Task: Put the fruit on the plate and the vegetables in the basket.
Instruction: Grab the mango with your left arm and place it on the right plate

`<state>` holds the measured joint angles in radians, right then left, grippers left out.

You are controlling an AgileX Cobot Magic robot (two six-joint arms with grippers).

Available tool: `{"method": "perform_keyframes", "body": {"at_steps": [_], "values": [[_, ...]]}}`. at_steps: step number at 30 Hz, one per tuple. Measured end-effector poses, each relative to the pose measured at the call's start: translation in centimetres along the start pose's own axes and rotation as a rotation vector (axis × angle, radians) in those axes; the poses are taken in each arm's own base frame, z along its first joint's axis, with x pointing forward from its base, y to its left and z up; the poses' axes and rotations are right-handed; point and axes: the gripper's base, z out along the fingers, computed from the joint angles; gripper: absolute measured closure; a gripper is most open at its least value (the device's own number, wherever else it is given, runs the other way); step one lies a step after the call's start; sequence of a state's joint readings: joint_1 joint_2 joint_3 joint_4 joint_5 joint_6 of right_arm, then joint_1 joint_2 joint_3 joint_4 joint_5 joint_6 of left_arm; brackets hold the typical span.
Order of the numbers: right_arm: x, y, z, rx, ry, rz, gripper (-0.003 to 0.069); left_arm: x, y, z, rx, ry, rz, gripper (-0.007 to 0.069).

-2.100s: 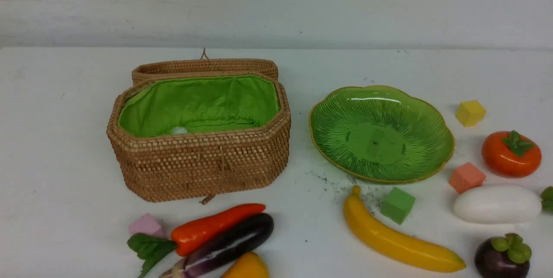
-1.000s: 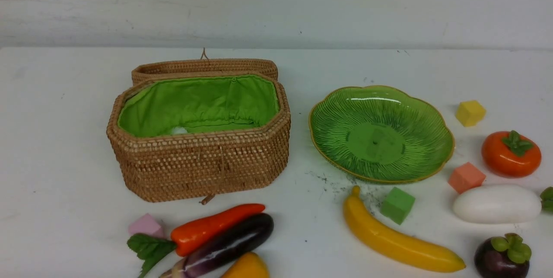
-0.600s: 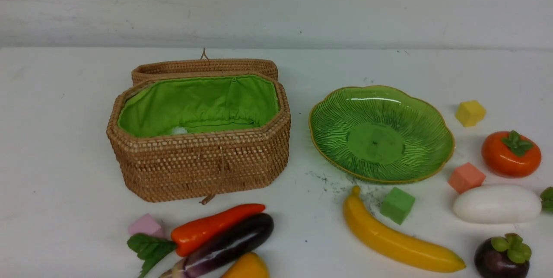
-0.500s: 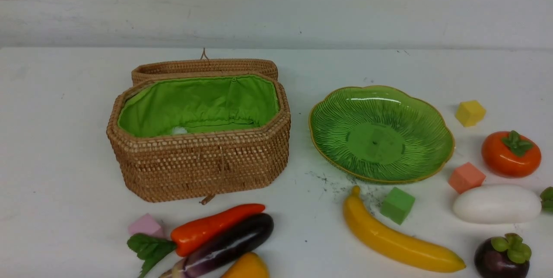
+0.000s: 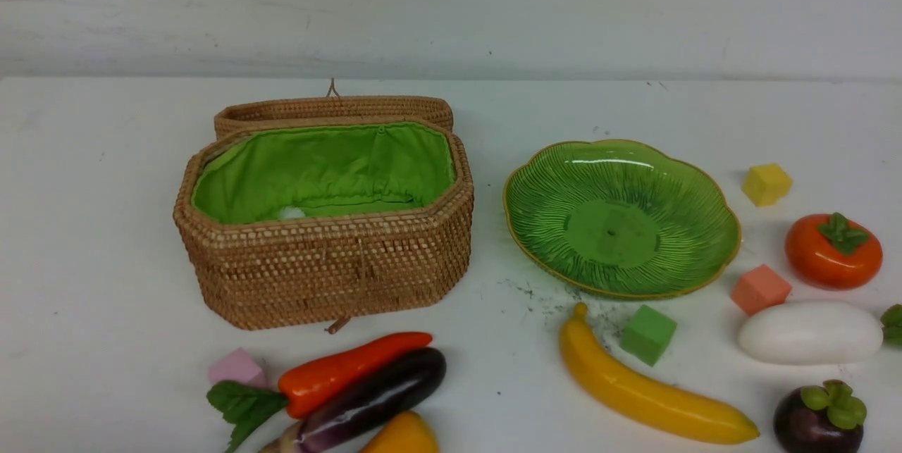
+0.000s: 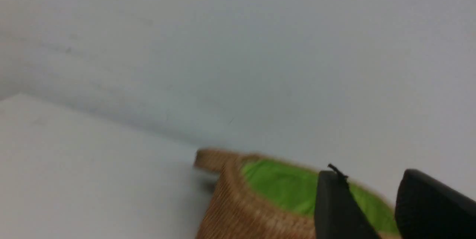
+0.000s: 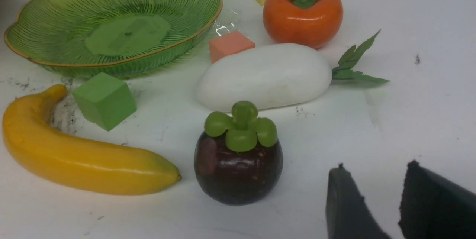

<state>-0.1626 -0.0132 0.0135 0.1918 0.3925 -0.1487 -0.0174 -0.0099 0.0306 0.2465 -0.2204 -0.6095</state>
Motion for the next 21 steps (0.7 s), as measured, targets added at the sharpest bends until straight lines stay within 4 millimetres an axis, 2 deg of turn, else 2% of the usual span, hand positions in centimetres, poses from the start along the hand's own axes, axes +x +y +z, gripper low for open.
{"method": "perform_keyframes", "body": {"at_steps": [4, 8, 10, 12, 14, 15, 16, 17, 19, 21], "values": [[0.0, 0.0, 0.0, 0.000, 0.000, 0.000, 0.0414, -1.1, -0.7, -0.1, 0.076, -0.103, -0.085, 0.0386], [0.0, 0.0, 0.0, 0.000, 0.000, 0.000, 0.0414, -3.3, -1.5, 0.0, 0.090, -0.144, -0.153, 0.0386], [0.0, 0.0, 0.0, 0.000, 0.000, 0.000, 0.0414, -7.0, -2.7, 0.4, 0.094, -0.182, -0.170, 0.0386], [0.0, 0.0, 0.0, 0.000, 0.000, 0.000, 0.0414, -9.7, -3.6, 1.1, 0.073, -0.178, -0.175, 0.0386], [0.0, 0.0, 0.0, 0.000, 0.000, 0.000, 0.0414, -12.6, -4.2, 2.5, 0.005, -0.116, -0.191, 0.0386], [0.0, 0.0, 0.0, 0.000, 0.000, 0.000, 0.0414, -13.5, -4.4, 3.1, -0.041, -0.069, -0.202, 0.0386], [0.0, 0.0, 0.0, 0.000, 0.000, 0.000, 0.0414, -13.5, -4.3, 3.3, -0.062, -0.045, -0.205, 0.0386], [0.0, 0.0, 0.0, 0.000, 0.000, 0.000, 0.0414, -14.6, -4.3, 4.5, -0.152, 0.055, -0.214, 0.0386], [0.0, 0.0, 0.0, 0.000, 0.000, 0.000, 0.0414, -14.5, -4.0, 5.2, -0.225, 0.141, -0.208, 0.0386], [0.0, 0.0, 0.0, 0.000, 0.000, 0.000, 0.0414, -14.1, -3.1, 6.6, -0.372, 0.314, -0.142, 0.0386]]}}
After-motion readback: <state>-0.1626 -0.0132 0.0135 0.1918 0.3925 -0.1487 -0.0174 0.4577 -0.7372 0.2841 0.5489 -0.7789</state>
